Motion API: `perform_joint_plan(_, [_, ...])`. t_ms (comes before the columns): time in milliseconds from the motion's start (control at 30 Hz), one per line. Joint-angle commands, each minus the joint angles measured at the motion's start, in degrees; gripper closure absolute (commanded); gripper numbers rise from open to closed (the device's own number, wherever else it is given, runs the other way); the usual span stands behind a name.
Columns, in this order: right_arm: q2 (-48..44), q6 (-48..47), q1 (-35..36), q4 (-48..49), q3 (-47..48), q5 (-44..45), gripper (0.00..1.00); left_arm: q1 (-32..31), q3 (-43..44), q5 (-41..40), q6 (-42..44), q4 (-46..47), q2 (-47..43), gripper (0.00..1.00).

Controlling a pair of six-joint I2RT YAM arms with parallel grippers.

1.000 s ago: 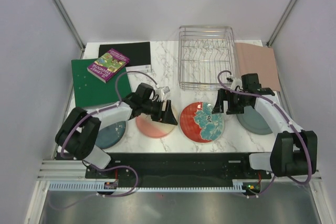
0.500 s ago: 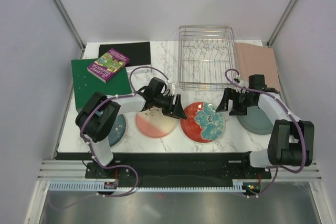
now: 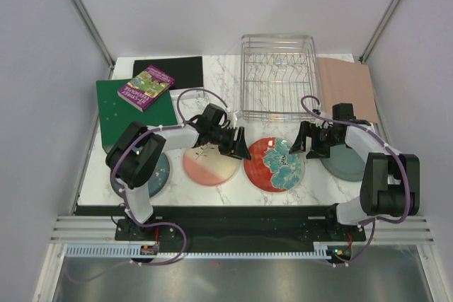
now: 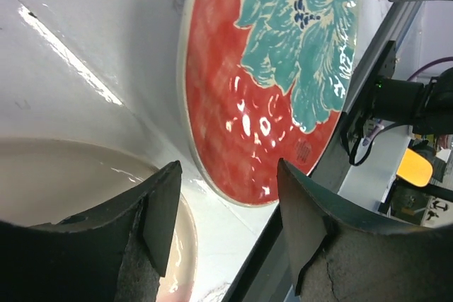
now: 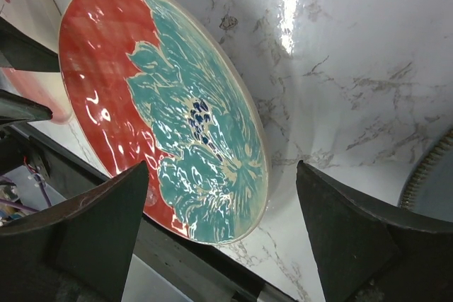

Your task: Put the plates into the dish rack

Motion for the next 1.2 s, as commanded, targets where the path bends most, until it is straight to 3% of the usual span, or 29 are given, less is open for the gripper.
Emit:
perform_joint_plan(0, [0.94,-0.27,-0.14,2.24,-0.59,-1.45,0.07,-0.37,4.12,-1.90,2.27,-1.14,3.62,0.37])
perform_joint_plan(200, [1.99,-0.62,-0.14,4.26,-1.83,-2.41,0.07,-0.37,6.77,-1.12,2.71,-1.58,6.69,0.39])
perform_joint_plan(233, [2.25,-0.62,-0.14,4.35,-1.91,-2.76,0.07,-0.37,6.95,0.02,2.79,-1.66,6.96,0.46])
perform_joint_plan(500, [4.01,-1.50,-0.67,4.61,-2.09,-4.35,0.08,-0.46,5.72,3.19,2.53,0.00,8.72,0.65])
perform_joint_plan(567, [4.02,-1.50,-0.67,4.79,-2.18,-4.44,0.08,-0.64,5.98,3.63,2.27,0.27,9.33,0.73])
perform_joint_plan(600, [4.02,-1.59,-0.67,4.88,-2.27,-4.44,0.07,-0.64,6.15,4.33,2.18,0.53,9.51,0.87])
perform_joint_plan(667, [3.93,-1.76,-0.67,4.88,-2.27,-5.14,0.08,-0.55,6.94,5.29,2.35,0.53,9.51,0.97])
perform_joint_plan(900, [2.26,-3.16,-0.76,4.79,-2.18,-9.61,0.07,2.08,6.16,12.94,2.44,0.71,4.95,0.98])
perform_joint_plan(1167, [10.34,-6.51,-0.67,3.21,-0.42,-18.32,0.15,3.23,5.19,15.05,2.18,0.88,3.01,0.98])
